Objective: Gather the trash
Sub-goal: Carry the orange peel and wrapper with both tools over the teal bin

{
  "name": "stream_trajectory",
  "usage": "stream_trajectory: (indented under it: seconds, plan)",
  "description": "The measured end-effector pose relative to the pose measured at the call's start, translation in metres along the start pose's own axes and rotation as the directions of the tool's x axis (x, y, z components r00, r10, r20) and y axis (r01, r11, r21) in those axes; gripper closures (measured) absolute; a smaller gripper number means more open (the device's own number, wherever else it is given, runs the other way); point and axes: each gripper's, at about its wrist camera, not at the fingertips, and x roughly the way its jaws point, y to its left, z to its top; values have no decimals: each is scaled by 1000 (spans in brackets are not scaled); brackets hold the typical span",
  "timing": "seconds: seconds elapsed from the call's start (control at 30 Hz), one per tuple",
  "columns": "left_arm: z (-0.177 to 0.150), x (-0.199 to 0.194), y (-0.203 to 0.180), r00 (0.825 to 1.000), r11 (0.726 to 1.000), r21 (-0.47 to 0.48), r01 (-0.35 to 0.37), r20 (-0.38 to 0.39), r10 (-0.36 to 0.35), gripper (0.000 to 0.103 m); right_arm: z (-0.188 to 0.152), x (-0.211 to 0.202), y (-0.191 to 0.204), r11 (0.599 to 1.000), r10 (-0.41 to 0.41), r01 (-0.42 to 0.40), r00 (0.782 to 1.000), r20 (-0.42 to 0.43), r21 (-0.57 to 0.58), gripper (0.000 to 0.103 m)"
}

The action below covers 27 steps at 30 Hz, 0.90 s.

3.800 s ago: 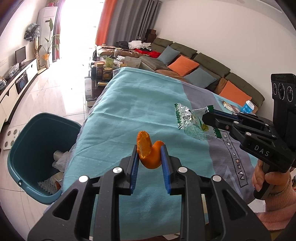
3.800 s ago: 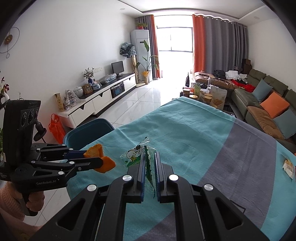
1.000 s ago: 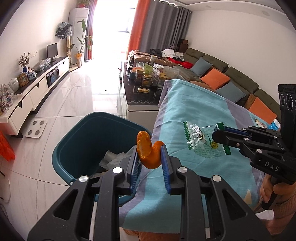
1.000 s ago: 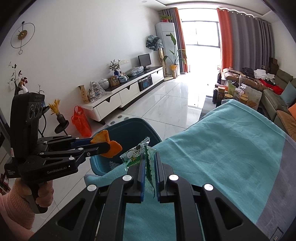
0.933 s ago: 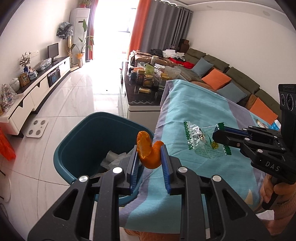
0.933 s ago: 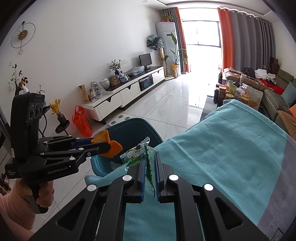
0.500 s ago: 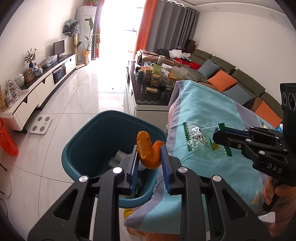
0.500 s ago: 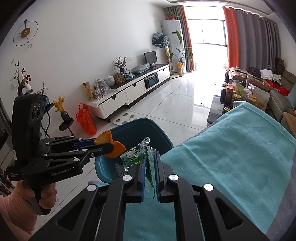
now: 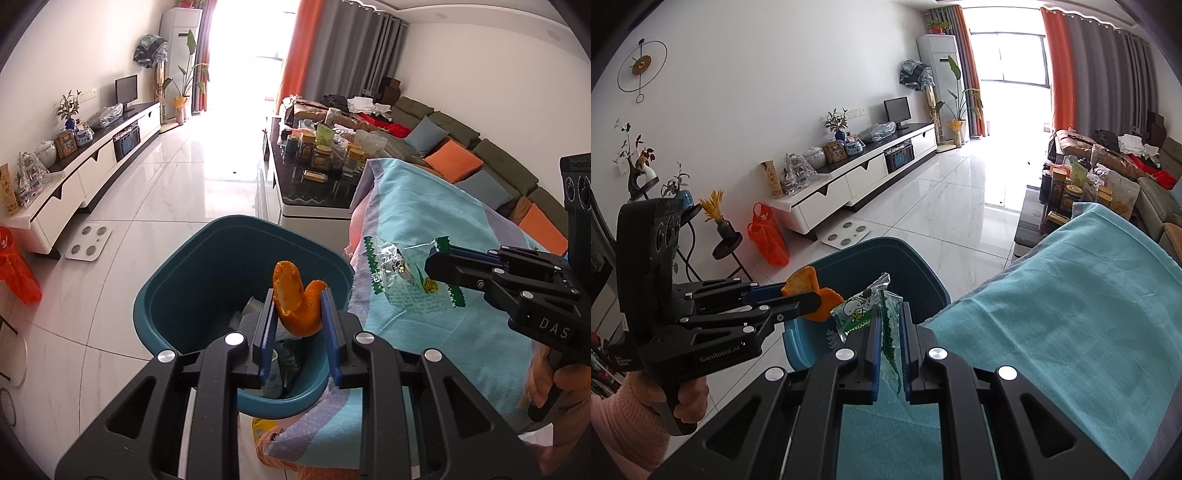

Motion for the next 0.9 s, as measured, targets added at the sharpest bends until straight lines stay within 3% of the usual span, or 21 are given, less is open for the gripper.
stream_trajectory:
  seconds: [0.9]
  plan:
    - [4, 17, 22, 998, 997, -49, -63, -15, 62, 78, 17, 45, 17, 1000, 22, -22, 998, -56, 4, 95]
